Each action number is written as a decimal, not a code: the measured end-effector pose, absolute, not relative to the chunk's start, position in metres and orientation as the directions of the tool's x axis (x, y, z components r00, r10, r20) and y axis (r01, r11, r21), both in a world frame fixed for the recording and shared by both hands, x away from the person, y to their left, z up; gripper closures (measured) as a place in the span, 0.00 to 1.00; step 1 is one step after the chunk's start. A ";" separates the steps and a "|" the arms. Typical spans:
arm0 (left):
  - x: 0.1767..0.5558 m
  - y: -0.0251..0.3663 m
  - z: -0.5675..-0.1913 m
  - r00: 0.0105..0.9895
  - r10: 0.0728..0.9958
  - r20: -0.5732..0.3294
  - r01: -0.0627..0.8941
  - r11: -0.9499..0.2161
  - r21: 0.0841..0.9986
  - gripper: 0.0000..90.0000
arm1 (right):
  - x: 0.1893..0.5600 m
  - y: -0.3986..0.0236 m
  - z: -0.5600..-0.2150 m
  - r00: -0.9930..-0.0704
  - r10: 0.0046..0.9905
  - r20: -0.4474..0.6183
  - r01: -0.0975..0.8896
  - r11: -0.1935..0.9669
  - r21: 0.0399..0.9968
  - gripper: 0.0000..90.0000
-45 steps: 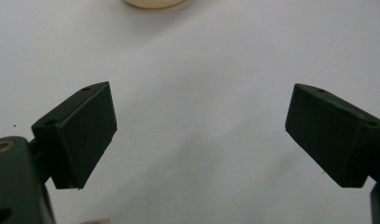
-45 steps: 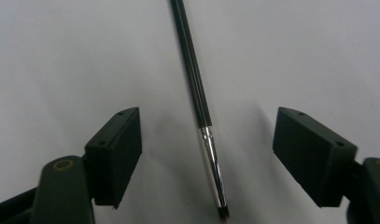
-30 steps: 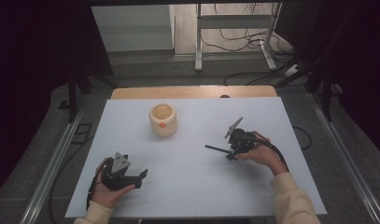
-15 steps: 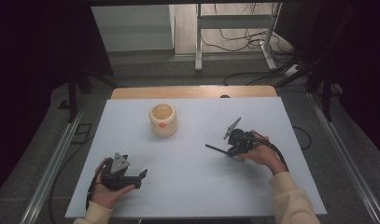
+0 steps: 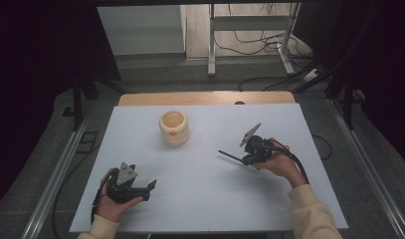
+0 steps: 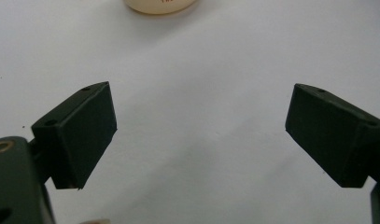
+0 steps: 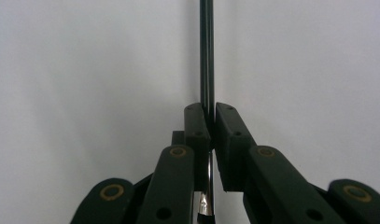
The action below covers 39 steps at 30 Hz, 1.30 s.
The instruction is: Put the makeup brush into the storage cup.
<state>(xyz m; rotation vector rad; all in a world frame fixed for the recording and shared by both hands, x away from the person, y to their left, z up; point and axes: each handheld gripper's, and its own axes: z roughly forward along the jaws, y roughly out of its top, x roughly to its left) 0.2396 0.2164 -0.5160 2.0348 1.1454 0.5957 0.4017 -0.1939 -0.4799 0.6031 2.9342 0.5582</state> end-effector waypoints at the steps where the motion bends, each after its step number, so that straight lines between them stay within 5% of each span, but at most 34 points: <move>1: 0.239 0.216 -0.516 0.500 0.865 0.048 0.533 -0.351 0.770 0.10 | 0.400 -0.194 -0.477 -0.915 0.403 -0.013 0.367 0.847 0.385 0.93; 39: 0.238 0.203 -0.509 0.522 0.848 0.086 0.485 -0.379 0.788 0.08 | 0.369 -0.190 -0.457 -0.841 0.528 0.119 0.515 0.714 0.475 0.93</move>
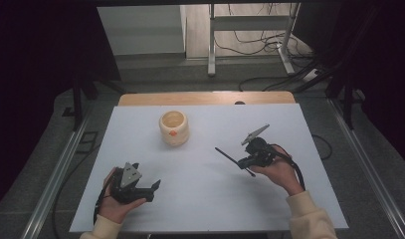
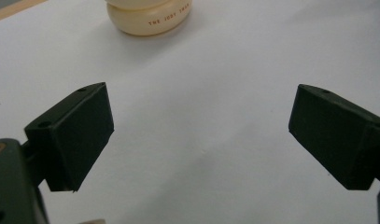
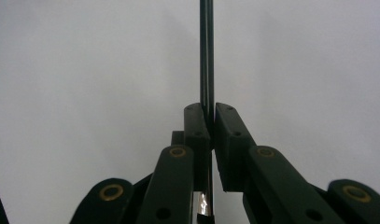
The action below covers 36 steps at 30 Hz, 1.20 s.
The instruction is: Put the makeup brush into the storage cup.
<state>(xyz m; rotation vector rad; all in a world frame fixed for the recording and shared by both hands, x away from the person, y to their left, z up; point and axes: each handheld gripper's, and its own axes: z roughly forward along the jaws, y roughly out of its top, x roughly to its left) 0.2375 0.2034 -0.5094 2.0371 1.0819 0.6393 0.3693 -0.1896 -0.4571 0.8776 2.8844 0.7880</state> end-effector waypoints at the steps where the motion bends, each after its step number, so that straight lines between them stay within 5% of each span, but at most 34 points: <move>1: 0.238 0.203 -0.509 0.523 0.848 0.084 0.486 -0.378 0.788 0.08 | 0.369 -0.189 -0.457 -0.842 0.525 0.121 0.513 0.713 0.478 0.93; 19: 0.241 0.185 -0.495 0.509 0.852 0.124 0.520 -0.419 0.745 0.17 | 0.365 -0.181 -0.458 -0.849 0.512 0.134 0.506 0.712 0.486 0.93; 36: 0.253 0.158 -0.488 0.606 0.782 0.144 0.460 -0.493 0.739 0.16 | 0.363 -0.178 -0.458 -0.852 0.506 0.138 0.503 0.715 0.486 0.93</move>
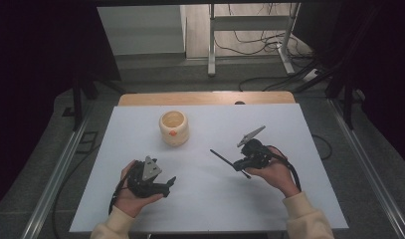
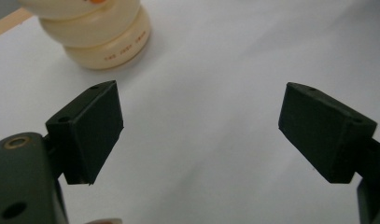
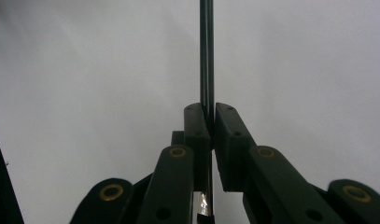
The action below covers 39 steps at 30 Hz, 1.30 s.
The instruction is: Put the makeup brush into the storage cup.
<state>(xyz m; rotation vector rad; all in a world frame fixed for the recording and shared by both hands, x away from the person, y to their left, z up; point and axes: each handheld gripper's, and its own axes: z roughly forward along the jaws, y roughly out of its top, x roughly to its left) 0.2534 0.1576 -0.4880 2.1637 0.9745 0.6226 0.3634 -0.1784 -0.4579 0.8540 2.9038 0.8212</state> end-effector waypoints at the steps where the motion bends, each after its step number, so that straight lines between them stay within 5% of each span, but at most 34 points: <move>1: 0.254 0.155 -0.487 0.611 0.778 0.147 0.455 -0.497 0.739 0.16 | 0.363 -0.178 -0.458 -0.852 0.505 0.138 0.503 0.716 0.485 0.93; 16: 0.264 0.124 -0.477 0.667 0.718 0.199 0.350 -0.537 0.767 0.13 | 0.362 -0.176 -0.458 -0.859 0.492 0.143 0.494 0.721 0.486 0.93; 39: 0.280 0.098 -0.480 0.697 0.685 0.213 0.336 -0.574 0.747 0.12 | 0.360 -0.171 -0.458 -0.866 0.478 0.147 0.484 0.729 0.485 0.93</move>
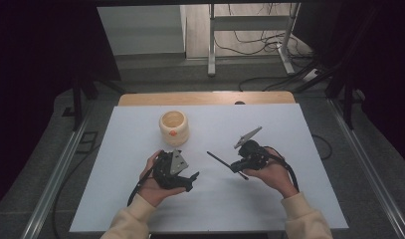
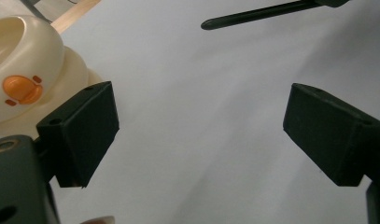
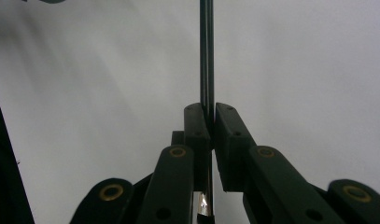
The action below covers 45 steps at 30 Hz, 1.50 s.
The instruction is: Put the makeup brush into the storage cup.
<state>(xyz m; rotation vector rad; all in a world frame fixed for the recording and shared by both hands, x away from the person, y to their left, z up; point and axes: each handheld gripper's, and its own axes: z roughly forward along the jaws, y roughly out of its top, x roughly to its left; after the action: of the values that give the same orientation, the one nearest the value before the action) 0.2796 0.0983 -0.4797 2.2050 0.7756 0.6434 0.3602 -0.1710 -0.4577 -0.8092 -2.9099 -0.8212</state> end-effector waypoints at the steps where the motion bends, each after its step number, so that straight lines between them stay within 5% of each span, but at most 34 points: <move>1: 0.280 0.098 -0.480 0.698 0.683 0.213 0.336 -0.576 0.746 0.12 | 0.360 -0.171 -0.458 -0.866 0.478 0.146 0.484 0.729 0.485 0.93; 45: 0.286 0.084 -0.493 0.749 0.609 0.263 0.264 -0.637 0.724 0.15 | 0.354 -0.152 -0.463 -0.889 0.430 0.158 0.452 0.765 0.460 0.93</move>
<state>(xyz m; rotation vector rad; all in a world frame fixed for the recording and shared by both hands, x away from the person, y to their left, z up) 0.2863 0.0837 -0.4926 2.2581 0.6516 0.6502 0.3544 -0.1519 -0.4627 -0.7273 -2.9100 -0.7756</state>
